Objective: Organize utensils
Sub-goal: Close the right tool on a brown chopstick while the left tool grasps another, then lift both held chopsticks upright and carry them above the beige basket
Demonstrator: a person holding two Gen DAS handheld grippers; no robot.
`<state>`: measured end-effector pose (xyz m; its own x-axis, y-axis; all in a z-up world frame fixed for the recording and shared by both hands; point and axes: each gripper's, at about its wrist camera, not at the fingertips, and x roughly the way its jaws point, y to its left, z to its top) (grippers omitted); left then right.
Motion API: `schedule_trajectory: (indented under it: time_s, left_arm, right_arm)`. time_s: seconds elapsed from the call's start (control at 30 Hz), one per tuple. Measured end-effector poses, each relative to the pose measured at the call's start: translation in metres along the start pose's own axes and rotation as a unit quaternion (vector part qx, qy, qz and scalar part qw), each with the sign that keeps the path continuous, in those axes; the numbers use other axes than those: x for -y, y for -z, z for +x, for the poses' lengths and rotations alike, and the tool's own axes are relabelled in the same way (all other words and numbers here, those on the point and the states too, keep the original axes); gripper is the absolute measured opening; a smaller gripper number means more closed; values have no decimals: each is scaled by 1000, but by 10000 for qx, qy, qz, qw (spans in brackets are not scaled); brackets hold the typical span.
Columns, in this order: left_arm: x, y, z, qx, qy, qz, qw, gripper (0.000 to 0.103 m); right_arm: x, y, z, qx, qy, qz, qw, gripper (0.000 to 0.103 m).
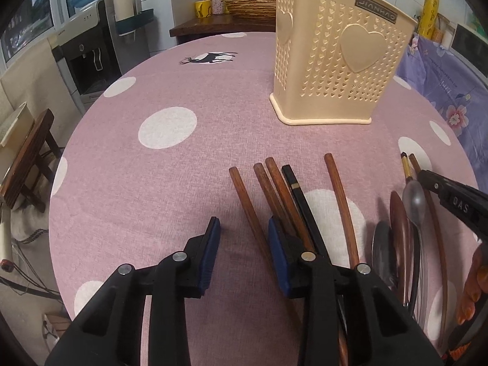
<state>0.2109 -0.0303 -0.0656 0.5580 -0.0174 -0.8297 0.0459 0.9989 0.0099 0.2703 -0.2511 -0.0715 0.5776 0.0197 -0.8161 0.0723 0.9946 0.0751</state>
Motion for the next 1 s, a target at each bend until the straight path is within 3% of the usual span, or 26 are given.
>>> schedule_trajectory:
  time_s: [0.1, 0.37, 0.67, 0.83, 1.0]
  left_arm:
    - [6, -7, 5, -25, -79, 79, 9999, 33]
    - [13, -10, 6, 100, -132, 93, 9998, 12]
    - [9, -8, 6, 202, -39, -42, 9998, 10]
    - [1, -9, 5, 225, 113, -188, 9995, 9]
    - [-11, -17, -14, 494, 314, -335, 9977, 8]
  right_arm:
    - [-3, 0, 0, 34, 52, -51, 10000, 8]
    - [-8, 3, -1, 102, 195, -206, 9995, 8]
    - [-11, 5, -3, 161, 211, -239, 9994, 8]
    - [-4, 4, -9, 290, -32, -91, 9995, 8]
    - [4, -1, -33, 618, -321, 12, 9976, 8]
